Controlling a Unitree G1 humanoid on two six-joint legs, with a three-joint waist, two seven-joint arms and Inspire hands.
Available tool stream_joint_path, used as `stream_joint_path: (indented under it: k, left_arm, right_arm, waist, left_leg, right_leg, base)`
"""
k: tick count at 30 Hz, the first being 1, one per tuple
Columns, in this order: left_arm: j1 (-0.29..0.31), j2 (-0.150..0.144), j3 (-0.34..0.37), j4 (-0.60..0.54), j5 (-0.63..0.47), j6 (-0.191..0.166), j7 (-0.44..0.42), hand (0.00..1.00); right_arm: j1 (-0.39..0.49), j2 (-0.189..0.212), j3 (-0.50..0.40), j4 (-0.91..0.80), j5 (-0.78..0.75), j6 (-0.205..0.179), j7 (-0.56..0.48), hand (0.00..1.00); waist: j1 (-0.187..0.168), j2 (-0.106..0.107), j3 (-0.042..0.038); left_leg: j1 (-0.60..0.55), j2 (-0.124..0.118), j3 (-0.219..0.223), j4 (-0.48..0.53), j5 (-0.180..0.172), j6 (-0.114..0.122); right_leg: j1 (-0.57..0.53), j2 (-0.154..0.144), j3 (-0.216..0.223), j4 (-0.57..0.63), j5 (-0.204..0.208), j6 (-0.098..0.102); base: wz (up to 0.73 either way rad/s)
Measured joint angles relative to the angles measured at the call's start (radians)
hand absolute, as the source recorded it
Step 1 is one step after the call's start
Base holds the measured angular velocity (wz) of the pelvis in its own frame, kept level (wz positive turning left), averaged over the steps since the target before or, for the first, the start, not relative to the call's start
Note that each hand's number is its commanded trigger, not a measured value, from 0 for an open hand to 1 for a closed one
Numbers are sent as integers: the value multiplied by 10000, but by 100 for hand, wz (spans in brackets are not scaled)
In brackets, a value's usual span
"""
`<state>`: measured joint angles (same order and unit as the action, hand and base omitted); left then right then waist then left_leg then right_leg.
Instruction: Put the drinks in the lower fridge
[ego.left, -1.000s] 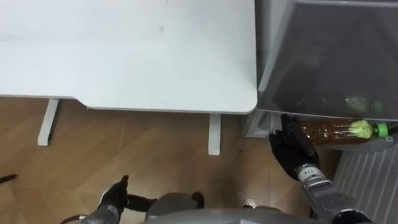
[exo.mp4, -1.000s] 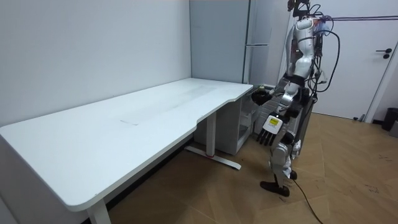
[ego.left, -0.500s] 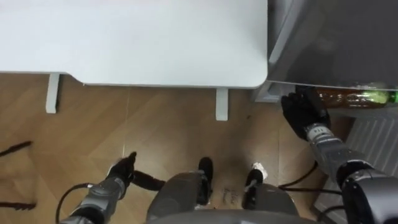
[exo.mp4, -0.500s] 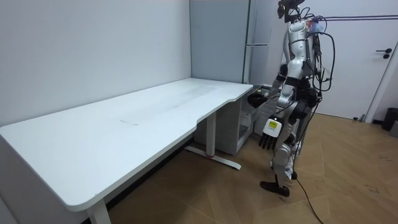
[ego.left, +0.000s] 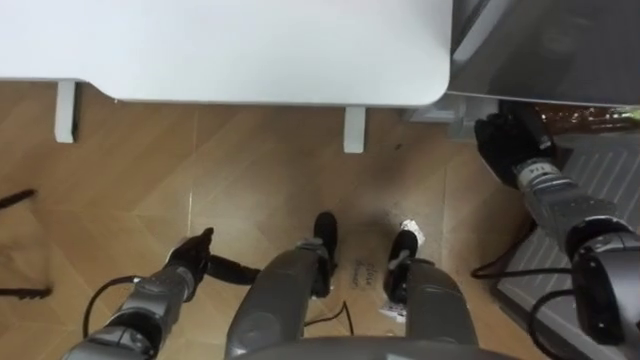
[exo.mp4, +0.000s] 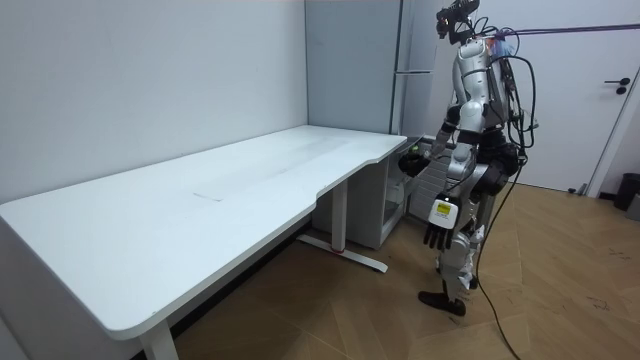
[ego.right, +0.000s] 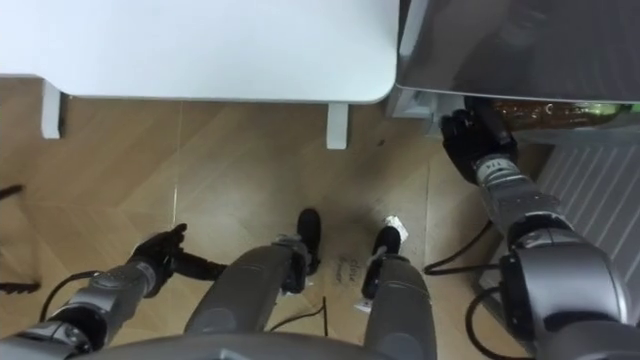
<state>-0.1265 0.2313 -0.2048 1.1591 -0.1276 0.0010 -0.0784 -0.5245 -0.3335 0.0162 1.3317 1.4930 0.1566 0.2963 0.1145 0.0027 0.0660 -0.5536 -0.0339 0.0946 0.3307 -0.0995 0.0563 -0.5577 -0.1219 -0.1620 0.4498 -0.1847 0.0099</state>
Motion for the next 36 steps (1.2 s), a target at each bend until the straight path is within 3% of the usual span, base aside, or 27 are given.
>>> stream_joint_path:
  k: [1, 2, 4, 6, 7, 13, 30, 36]
  left_arm:
    - [0, 25, -2, 14, 0, -1, 0, 0]
    - [1, 28, -13, 16, 1, 0, 0, 0]
    - [1, 35, -41, 9, 3, 0, -4, 0]
    - [14, 49, -51, 10, 2, 5, -12, 0]
    - [36, 74, -70, 5, 2, 7, -24, 0]
    - [57, 285, -350, -15, 8, 24, -47, 0]
    - [125, 312, -435, -112, 8, 80, -201, 0]
    - [146, 309, -435, -147, 7, 79, -198, 0]
  right_arm:
    - [-99, -42, 0, -1, 1, 0, -52, 71]
    - [-139, -81, 0, -1, 0, 9, -60, 51]
    - [-306, -179, -12, 0, 226, 184, -229, 51]
    - [-330, -179, -10, 0, 313, 205, -239, 3]
    - [-352, -181, -10, -2, 317, 203, -239, 0]
    - [-395, -281, -3, -1, 292, 179, -281, 0]
    - [-403, -403, 15, 26, 84, 233, -339, 0]
    - [-401, -406, 11, 29, -19, 234, -348, 0]
  waist:
    - [-3, -43, -8]
    - [-2, -56, -16]
    - [-23, -61, -19]
    - [-4, -61, -19]
    - [-5, -61, -19]
    - [-3, -58, -22]
    - [25, -43, -32]
    - [41, 24, -82]
  left_leg:
    - [-5, 2, -1, 23, 1, 2]
    - [-5, 1, -1, 37, 1, 2]
    - [-6, -2, -1, 52, 10, 15]
    - [-6, 0, -3, 66, 11, 15]
    - [-6, 1, -3, 71, 11, 14]
    - [-9, -2, -6, 90, 12, 15]
    - [44, -5, -5, 159, 28, 37]
    - [80, -36, -1, 153, 28, 38]
  right_leg:
    - [6, 3, 0, 1, 0, 0]
    - [14, 2, -1, 6, 1, 0]
    - [18, -3, 0, 22, 2, 1]
    - [18, 4, 5, 42, 2, 1]
    - [18, 9, 8, 42, 2, 0]
    - [21, 8, 21, 52, 6, 5]
    - [100, 40, 75, 12, 65, 29]
    - [149, 74, 86, 5, 123, 33]
  base:
    - [0]
    - [0]
    - [0]
    - [0]
    - [0]
    - [0]
    - [0]
    - [0]
